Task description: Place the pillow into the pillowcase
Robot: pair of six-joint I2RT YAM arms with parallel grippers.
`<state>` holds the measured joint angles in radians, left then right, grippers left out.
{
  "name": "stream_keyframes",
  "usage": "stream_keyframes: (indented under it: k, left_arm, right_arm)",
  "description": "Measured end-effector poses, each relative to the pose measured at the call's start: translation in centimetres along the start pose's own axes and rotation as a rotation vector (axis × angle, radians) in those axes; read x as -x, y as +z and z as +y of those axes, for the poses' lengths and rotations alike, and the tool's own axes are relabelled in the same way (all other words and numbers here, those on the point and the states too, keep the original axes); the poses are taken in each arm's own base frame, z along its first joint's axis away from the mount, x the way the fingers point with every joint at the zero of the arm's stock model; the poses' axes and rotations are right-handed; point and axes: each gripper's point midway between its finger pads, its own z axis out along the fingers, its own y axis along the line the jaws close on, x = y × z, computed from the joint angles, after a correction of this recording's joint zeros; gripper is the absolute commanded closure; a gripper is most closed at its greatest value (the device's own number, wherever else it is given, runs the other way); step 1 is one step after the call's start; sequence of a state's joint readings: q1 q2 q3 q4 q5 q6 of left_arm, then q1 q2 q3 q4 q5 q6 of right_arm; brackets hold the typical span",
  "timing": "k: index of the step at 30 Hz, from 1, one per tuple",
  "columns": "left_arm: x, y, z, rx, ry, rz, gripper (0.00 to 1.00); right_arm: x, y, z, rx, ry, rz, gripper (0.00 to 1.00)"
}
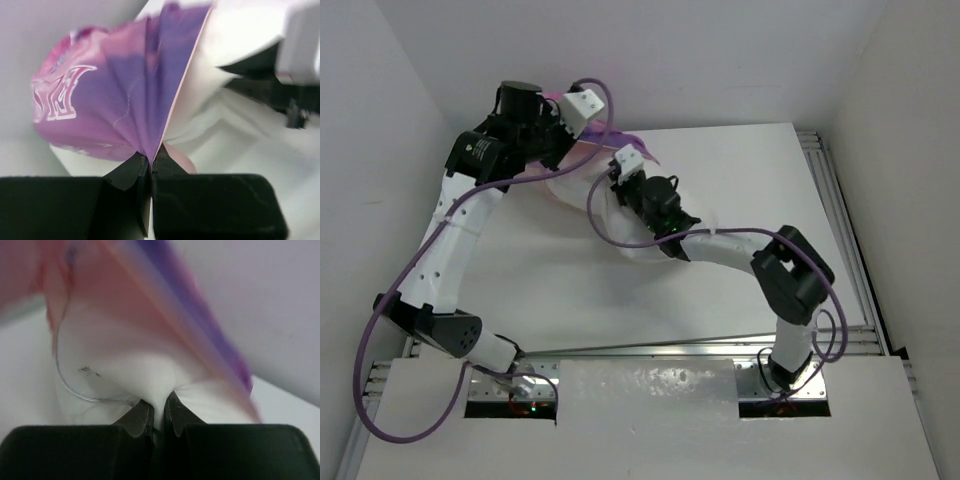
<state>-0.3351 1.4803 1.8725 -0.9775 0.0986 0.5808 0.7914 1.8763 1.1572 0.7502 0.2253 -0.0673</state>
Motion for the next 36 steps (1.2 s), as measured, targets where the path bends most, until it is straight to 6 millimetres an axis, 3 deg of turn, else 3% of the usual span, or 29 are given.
stream_keyframes:
  k: [4, 7, 12, 18, 20, 26, 36]
  left_arm:
    - [4.0, -1.0, -3.4, -0.118, 0.086, -0.087, 1.00]
    - [5.4, -1.7, -4.4, -0.170, 0.108, -0.131, 1.00]
    - [5.8, -2.5, -5.5, -0.234, 0.103, -0.152, 1.00]
    - [7.2, -4.3, -5.8, -0.260, 0.067, -0.203, 1.00]
    - [6.9, -4.3, -6.0, -0.267, 0.057, -0.192, 1.00]
    - [4.9, -2.5, -8.1, -0.362, 0.032, -0.140, 1.00]
    - [7.7, -4.3, -8.8, -0.431, 0.031, -0.251, 1.00]
  right_arm:
    - [7.4, -1.1, -2.5, -0.063, 0.120, -0.185, 1.00]
    - [9.8, -1.7, -2.9, -0.076, 0.160, -0.246, 1.00]
    - [9.0, -0.9, -3.4, -0.096, 0.160, -0.234, 1.00]
    - [4.8, 2.1, -4.6, -0.153, 0.185, -0.156, 1.00]
    - [4.3, 2.8, -4.9, -0.179, 0.211, -0.150, 1.00]
    - [5.4, 4.4, -5.5, -0.231, 0.295, -0.188, 1.00]
    - [7.7, 3.7, -4.1, -0.206, 0.337, -0.289, 1.00]
